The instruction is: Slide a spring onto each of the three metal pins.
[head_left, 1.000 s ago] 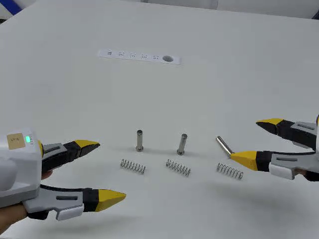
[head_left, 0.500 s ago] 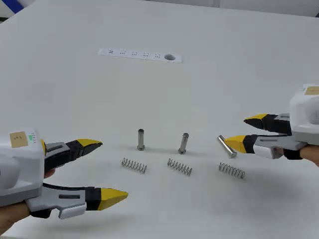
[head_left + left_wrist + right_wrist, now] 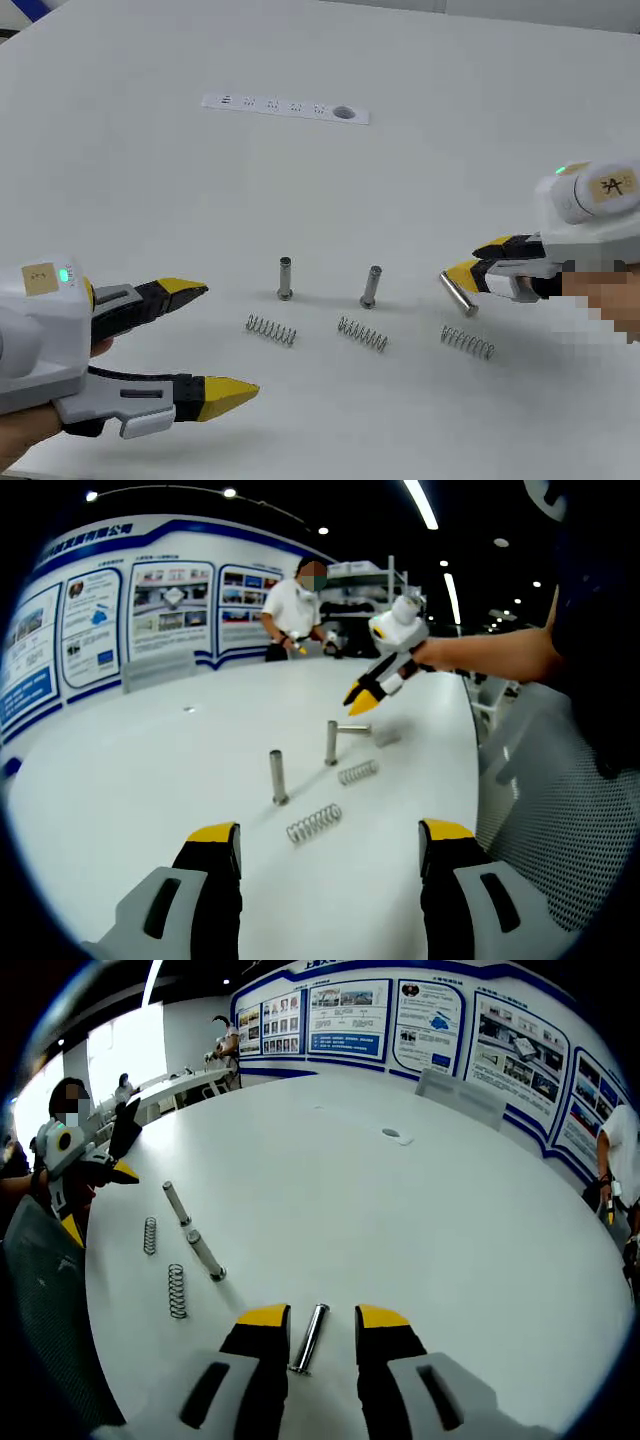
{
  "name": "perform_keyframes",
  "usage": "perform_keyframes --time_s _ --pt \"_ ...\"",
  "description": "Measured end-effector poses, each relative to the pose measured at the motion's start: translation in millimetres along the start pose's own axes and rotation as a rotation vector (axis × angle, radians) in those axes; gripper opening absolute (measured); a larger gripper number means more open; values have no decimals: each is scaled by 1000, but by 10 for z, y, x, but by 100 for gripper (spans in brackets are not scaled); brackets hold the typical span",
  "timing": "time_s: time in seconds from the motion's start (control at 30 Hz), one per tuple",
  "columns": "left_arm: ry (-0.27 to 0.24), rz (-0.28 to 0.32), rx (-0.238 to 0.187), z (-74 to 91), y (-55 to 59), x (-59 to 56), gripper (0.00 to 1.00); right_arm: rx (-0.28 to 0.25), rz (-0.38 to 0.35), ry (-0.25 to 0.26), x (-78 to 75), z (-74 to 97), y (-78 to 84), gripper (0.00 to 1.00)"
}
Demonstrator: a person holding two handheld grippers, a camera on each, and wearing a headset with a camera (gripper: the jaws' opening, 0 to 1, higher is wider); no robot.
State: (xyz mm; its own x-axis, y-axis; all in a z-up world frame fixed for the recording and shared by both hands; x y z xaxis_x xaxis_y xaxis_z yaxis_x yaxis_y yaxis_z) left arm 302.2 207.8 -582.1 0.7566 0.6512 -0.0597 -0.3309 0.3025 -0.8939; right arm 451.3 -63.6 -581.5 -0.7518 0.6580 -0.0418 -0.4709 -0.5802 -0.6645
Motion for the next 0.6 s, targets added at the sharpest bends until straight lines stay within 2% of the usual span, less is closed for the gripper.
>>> perform_keyframes --time_s 0.37,0.6 --pt "7 3 -2 -15 13 5 73 77 -52 19 17 -181 45 18" --pt "9 7 2 -11 28 5 72 106 -78 23 14 -253 56 15"
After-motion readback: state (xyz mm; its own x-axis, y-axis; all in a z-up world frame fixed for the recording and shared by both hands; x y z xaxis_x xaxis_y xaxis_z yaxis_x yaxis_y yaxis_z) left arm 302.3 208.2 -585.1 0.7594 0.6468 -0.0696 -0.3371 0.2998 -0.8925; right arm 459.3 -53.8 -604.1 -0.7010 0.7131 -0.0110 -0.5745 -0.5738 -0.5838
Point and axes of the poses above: the centre of the closed fingertips' face, and the gripper's own axes: z roughly backward along the fingers, x roughly to its left, y roughly out of its underside, the point moved 6 cm from there along z, roughly backward along the fingers, and after that the axes turned 4 degrees about x, right-handed, at the moved point
